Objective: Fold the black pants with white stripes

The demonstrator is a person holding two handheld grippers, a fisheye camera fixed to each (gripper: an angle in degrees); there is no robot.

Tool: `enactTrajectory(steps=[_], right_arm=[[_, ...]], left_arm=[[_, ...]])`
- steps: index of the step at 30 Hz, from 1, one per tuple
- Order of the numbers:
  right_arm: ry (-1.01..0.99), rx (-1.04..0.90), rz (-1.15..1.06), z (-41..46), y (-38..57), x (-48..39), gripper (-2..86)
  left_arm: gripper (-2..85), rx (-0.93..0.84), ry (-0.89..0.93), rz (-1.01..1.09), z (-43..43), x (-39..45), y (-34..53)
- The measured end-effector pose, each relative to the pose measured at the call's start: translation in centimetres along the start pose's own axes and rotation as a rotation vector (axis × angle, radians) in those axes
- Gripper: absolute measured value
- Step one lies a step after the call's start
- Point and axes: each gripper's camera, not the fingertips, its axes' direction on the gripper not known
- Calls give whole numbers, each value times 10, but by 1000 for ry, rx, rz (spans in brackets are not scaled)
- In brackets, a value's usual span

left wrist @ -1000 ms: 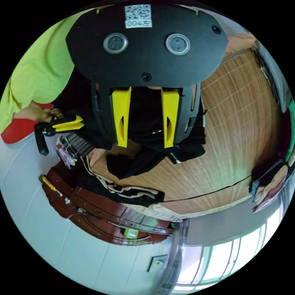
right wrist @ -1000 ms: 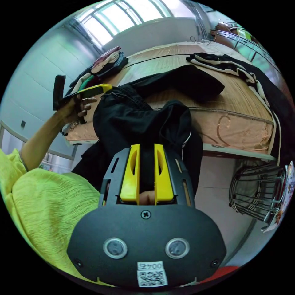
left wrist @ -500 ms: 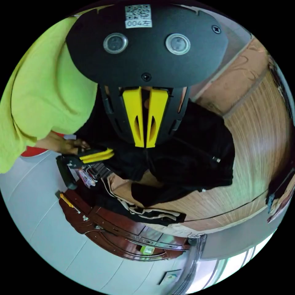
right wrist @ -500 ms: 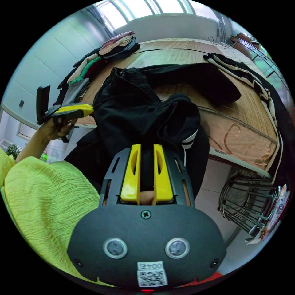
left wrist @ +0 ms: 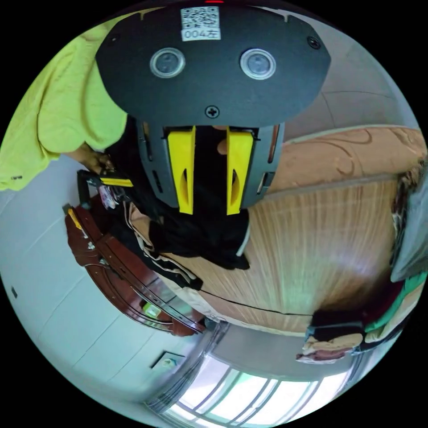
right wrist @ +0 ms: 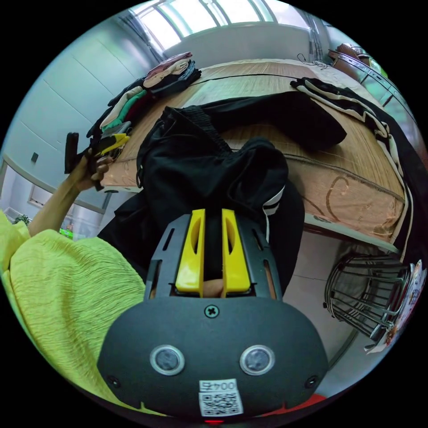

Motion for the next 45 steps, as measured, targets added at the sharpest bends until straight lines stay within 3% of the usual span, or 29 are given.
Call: enactTrajectory(steps=[5,10,16,20,26,28,31,39,45], right_arm=[[-62,23,45,1,-6,20,59],[-83,29,64,3,-16,36,53],[-91,30,73,2,-32,59,52],[-88,33,72,-1,-44,76,51],[-86,42,79,-10,-61,106,51],[-85,53,82,-15,-65,116,51],[-82,82,92,-26,-71,134,53],[-169,189,114,-99,-108,222,117],[-432,-7,33,-99,-230,332,171]], left_arm=[[143,-92,35,46,34,-38,-67],[161,-301,99,184,84,-50,-102],[165,-369,220,129,111,-70,-87],[146,-378,175,110,120,-69,-60],[45,-201,94,228,87,-20,6],[32,-14,92,285,32,14,46],[23,120,126,377,-37,60,118],[15,56,245,336,-86,103,325],[13,72,254,288,-86,132,418]])
